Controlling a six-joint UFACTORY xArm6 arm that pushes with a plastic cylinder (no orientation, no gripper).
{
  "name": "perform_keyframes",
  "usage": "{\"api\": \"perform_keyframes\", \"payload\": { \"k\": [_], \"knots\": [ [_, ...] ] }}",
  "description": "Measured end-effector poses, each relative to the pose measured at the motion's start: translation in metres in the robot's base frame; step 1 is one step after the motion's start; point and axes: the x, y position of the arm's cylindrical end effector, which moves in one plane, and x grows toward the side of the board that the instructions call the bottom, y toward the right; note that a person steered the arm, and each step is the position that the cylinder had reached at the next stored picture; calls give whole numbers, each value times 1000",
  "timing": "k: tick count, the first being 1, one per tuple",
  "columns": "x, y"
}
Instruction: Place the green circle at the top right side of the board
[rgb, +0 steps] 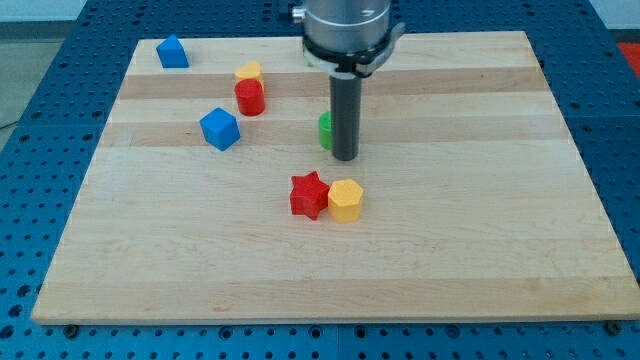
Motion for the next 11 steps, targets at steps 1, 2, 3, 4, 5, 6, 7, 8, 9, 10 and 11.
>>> {"api": "perform_keyframes", "payload": {
  "k": [1,2,3,4,5,6,7,8,9,10,11],
  "knots": [
    [9,-1],
    [10,-1],
    [13,-6],
    [39,-60],
    [29,-81],
    [-12,-4],
    [-29,40],
    [22,-1],
    [29,-79],
    [-14,-111],
    [-61,-45]
  ]
}}
